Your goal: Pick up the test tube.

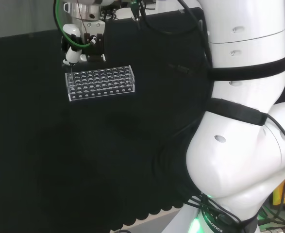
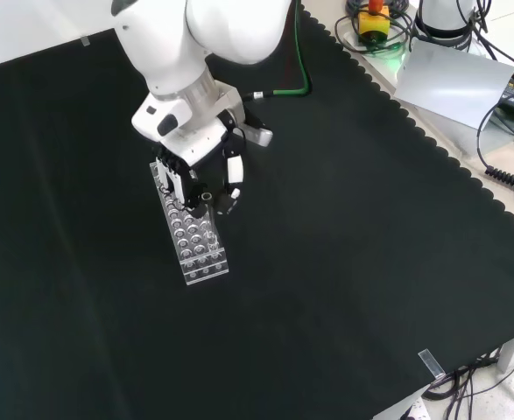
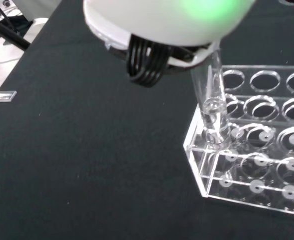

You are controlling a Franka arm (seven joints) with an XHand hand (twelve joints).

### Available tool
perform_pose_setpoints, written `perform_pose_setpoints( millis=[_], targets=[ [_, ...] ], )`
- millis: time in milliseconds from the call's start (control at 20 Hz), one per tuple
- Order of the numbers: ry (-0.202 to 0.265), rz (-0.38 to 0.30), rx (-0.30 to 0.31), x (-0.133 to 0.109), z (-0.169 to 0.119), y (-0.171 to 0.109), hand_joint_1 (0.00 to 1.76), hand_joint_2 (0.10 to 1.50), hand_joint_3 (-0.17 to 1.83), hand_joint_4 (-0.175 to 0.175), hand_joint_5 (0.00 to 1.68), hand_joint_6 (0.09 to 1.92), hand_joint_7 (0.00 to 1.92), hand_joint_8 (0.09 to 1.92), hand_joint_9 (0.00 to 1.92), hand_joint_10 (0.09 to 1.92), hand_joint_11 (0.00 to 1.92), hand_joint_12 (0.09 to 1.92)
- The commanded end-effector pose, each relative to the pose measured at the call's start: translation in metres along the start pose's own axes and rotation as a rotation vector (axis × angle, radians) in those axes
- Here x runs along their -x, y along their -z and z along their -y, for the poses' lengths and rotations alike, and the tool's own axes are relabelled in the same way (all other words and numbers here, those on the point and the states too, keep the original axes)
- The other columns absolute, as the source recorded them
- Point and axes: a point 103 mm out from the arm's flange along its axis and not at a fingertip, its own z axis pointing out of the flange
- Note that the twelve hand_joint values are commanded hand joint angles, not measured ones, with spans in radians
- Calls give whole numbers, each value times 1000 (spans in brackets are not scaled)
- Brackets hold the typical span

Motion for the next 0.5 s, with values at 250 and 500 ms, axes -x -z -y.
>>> perform_pose_setpoints(
  millis=[250, 500],
  targets=[
    [5, -48, 65, 13, 14, 48, 1332, 539, 791, -175, 1371, 508, 1427, 508, 1571, 621, 1146, 996],
    [5, -55, 112, 21, 25, 83, 1333, 535, 798, -175, 1374, 506, 1430, 506, 1572, 622, 1142, 995]
  ],
)
